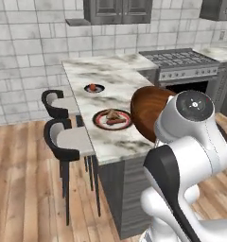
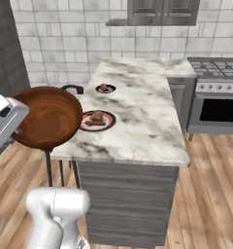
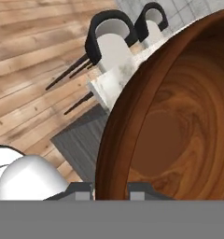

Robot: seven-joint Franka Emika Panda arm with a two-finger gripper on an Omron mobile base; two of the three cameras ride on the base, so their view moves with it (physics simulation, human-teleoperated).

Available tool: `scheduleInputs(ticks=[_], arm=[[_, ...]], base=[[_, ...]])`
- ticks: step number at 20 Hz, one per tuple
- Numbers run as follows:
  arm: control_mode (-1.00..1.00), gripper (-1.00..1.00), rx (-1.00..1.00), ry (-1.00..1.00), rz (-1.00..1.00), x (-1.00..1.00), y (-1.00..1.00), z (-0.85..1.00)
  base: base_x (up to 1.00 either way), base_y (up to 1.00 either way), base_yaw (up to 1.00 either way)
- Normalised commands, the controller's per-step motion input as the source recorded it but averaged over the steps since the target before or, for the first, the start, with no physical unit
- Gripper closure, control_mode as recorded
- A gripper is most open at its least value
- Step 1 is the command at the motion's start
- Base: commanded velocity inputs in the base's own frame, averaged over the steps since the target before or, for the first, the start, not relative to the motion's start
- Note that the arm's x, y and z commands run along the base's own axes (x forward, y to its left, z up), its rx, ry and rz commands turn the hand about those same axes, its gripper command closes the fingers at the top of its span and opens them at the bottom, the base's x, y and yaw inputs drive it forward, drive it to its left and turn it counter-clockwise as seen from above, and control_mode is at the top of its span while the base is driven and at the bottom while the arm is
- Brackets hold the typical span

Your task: Take the smaller bowl and place it next to the appetizer plate on the dining counter , and place the larger bowl next to the plate with cooked food.

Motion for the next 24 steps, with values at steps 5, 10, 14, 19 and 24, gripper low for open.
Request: scheduleInputs(ticks=[5, 10, 14, 19, 24], arm=[[1.0, 1.0, 0.0, 0.0, 0.0, 0.0, 0.0, 0.0], [1.0, 1.0, 0.0, 0.0, 0.0, 0.0, 0.0, 0.0], [1.0, 1.0, 0.0, 0.0, 0.0, 0.0, 0.0, 0.0], [1.0, 1.0, 0.0, 0.0, 0.0, 0.0, 0.0, 0.0], [1.0, 1.0, 0.0, 0.0, 0.0, 0.0, 0.0, 0.0]], base=[[0.0, 0.74, -0.67], [0.0, 0.82, -0.64], [0.0, 0.84, -0.63], [-0.01, 0.86, -0.61], [-0.32, 0.81, -0.61]])
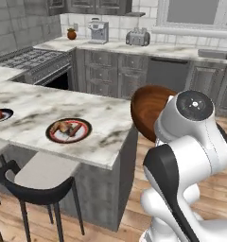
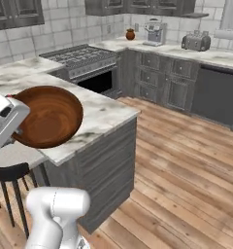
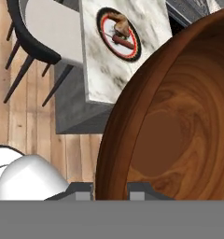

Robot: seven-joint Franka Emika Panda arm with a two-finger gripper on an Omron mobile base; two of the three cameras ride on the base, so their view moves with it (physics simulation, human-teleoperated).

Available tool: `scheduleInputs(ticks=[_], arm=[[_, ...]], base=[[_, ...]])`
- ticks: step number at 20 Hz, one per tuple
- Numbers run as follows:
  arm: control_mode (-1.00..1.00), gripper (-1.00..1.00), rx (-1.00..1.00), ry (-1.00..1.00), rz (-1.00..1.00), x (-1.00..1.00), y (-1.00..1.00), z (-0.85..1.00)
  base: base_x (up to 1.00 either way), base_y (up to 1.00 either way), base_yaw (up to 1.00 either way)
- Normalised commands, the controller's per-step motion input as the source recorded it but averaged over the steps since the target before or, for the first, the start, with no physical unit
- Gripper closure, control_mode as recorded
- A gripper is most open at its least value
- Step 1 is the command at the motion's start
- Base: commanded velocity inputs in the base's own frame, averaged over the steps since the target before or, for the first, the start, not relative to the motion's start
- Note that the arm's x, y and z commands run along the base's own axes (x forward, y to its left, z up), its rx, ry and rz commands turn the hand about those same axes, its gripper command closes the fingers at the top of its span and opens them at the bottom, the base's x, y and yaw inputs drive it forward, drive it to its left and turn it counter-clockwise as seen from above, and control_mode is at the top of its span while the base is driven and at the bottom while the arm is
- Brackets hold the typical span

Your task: Take the smaller bowl and place it next to the appetizer plate on the dining counter , and place the larger bowl next to the plate with cooked food.

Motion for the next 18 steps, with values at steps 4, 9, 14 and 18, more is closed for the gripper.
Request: scheduleInputs(ticks=[4, 9, 14, 18], arm=[[1.0, 1.0, 0.0, 0.0, 0.0, 0.0, 0.0, 0.0], [1.0, 1.0, 0.0, 0.0, 0.0, 0.0, 0.0, 0.0], [1.0, 1.0, 0.0, 0.0, 0.0, 0.0, 0.0, 0.0], [1.0, 1.0, 0.0, 0.0, 0.0, 0.0, 0.0, 0.0]], base=[[-0.46, 0.84, -0.59], [-0.09, 0.98, -0.52], [0.02, 1.0, -0.37], [0.0, 1.0, -0.34]])
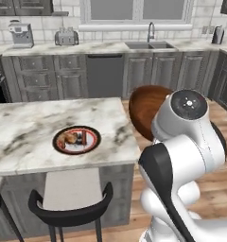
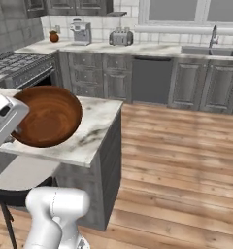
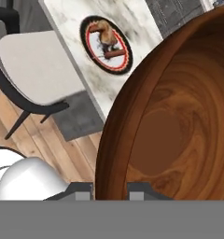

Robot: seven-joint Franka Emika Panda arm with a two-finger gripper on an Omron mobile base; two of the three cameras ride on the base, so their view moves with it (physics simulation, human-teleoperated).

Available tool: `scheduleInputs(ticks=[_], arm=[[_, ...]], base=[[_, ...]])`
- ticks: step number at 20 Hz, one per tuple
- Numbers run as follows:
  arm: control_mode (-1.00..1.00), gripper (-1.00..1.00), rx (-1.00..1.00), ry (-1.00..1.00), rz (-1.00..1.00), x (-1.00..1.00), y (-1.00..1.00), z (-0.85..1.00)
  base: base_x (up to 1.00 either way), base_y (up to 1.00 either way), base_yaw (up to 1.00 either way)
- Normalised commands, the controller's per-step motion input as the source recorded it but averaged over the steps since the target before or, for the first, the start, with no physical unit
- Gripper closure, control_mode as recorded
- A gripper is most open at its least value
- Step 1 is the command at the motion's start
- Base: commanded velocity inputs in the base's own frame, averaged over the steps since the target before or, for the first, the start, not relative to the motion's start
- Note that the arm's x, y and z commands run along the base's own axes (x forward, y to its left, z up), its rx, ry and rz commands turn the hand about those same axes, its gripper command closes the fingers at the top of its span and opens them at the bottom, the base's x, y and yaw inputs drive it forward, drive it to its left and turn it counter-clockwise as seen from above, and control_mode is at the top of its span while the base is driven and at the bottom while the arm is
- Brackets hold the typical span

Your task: Take the smaller bowl and place it next to the appetizer plate on the dining counter , and place the larger bowl next to the plate with cooked food.

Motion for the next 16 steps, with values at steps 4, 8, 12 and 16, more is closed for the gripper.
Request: scheduleInputs(ticks=[4, 8, 12, 16], arm=[[-1.0, 1.0, -0.01, 0.15, -0.18, 0.0, 0.5, -0.21], [-1.0, 1.0, -0.05, 0.26, -0.15, 0.0, 1.0, -0.36], [-1.0, 1.0, -0.05, 0.2, 0.05, 0.1, 1.0, -0.24], [-1.0, 1.0, -0.06, 0.09, 0.26, 0.33, 1.0, -0.26]], base=[[0.0, 0.5, -0.18], [0.0, 0.0, 0.0], [0.0, 0.0, 0.0], [0.0, 0.0, 0.0]])
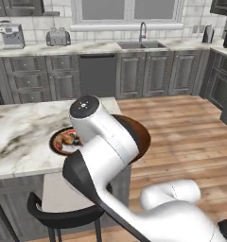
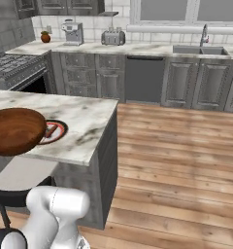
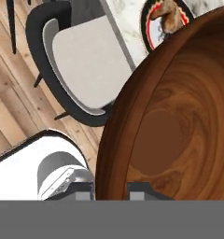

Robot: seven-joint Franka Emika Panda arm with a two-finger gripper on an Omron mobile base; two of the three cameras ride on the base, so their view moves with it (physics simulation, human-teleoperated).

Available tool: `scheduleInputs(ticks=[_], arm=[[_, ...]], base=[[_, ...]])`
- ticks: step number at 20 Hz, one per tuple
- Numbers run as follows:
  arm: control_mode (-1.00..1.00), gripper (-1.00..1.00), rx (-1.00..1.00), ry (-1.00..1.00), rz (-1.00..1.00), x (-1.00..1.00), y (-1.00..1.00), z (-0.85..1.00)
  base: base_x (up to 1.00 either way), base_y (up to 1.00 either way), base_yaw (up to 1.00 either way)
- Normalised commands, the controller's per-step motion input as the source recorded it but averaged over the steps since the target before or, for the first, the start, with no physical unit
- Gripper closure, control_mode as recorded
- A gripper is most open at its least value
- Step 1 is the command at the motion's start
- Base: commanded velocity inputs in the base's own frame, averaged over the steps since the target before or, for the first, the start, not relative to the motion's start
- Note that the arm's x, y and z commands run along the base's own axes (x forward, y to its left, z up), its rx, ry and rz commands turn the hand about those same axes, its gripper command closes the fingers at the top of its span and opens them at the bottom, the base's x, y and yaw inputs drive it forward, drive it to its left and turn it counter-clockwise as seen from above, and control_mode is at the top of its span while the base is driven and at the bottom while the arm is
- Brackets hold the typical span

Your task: Take the smaller bowl and place it next to the appetizer plate on the dining counter , and place the larger bowl next to the plate with cooked food.

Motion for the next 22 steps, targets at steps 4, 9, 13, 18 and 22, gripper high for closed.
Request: scheduleInputs(ticks=[4, 9, 13, 18, 22], arm=[[-1.0, 1.0, -0.09, 0.02, 0.45, 0.46, 1.0, -0.43], [-1.0, 1.0, -0.05, 0.0, 0.51, 0.54, 0.91, -0.43], [-1.0, 1.0, -0.01, 0.0, 0.36, 0.87, 0.58, -0.23], [-1.0, 1.0, 0.0, 0.0, 0.16, 0.84, 0.29, -0.05], [-1.0, 1.0, 0.0, 0.05, 0.07, 0.58, 0.26, -0.17]], base=[[0.0, 0.0, 0.0], [0.0, 0.0, 0.0], [0.0, 0.0, 0.0], [0.0, 0.0, 0.0], [0.0, 0.0, 0.0]])
